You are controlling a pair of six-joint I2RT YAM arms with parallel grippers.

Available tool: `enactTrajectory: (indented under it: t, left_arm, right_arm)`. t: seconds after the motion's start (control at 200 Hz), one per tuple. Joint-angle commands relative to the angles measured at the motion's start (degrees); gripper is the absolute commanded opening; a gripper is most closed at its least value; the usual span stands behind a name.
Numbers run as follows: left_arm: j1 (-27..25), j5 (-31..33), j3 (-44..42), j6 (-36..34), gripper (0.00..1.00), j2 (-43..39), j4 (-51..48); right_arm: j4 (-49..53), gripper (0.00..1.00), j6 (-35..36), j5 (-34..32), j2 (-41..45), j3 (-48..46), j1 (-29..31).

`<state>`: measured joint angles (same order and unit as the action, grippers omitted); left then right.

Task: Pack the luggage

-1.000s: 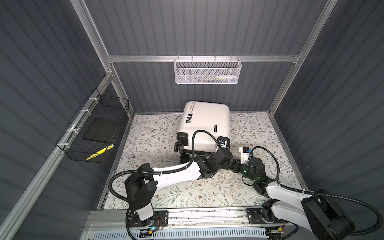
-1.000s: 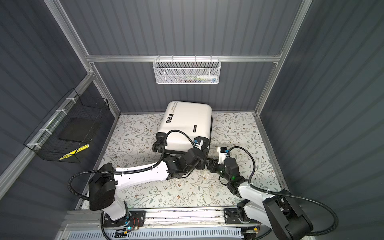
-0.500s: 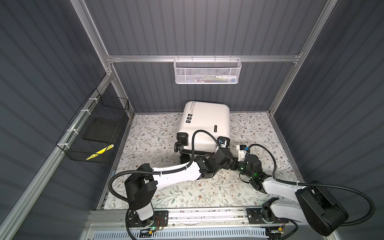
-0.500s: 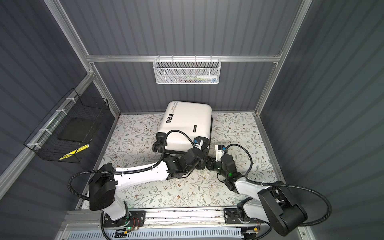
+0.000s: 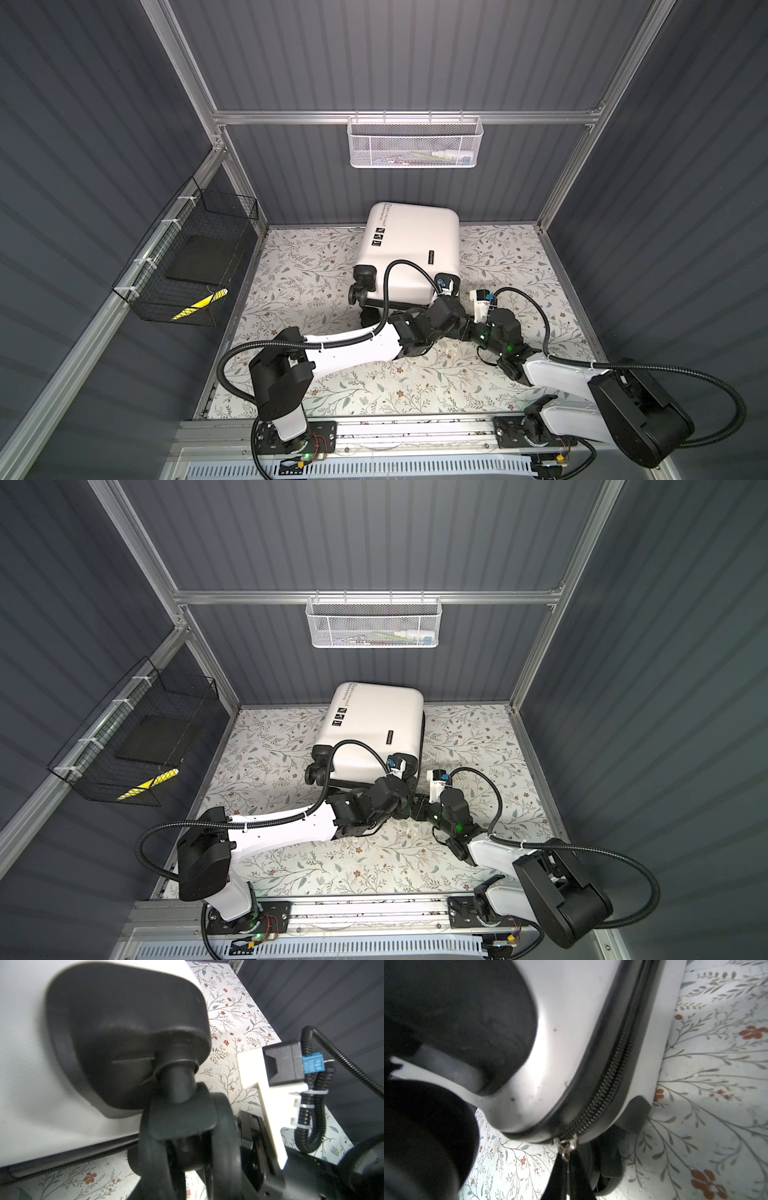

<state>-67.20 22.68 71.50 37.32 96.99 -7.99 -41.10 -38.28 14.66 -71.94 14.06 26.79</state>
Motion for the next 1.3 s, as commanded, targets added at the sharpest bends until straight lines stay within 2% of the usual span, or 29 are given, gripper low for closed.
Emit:
enactTrajectory:
  t: [0.0,0.21,0.45,0.765,0.905,1.296]
  left_arm:
    - [-1.4,-2.9,0.9,-1.4,0.00,-3.7,7.5]
    - [-1.4,-2.8,0.7,-1.4,0.00,-3.9,7.5]
    - [-1.3,-2.4,-1.2,-1.1,0.00,-5.5,8.0]
    - [-1.4,-2.5,-2.8,-1.7,0.00,-7.2,8.0]
    - [-1.4,-3.1,-3.9,-1.7,0.00,-7.9,8.1]
    - [-1.5,-7.9,-9.1,-0.3,0.00,-8.6,10.9]
  right_arm:
    - [-0.7,0.00,0.3,-3.2,0.7,-0.1,-0.3]
    - [-0.7,0.00,-0.1,-4.6,1.7,-1.7,-0.3]
    - [3.6,0.00,-1.2,-9.4,4.1,-2.6,-2.1]
    - [5.4,0.00,-4.0,-10.8,1.9,-0.2,-5.0]
    - [4.9,0.00,-5.1,-10.6,1.1,0.2,-6.7]
    - [4.3,0.00,-5.3,-4.8,-4.3,7.3,-12.4]
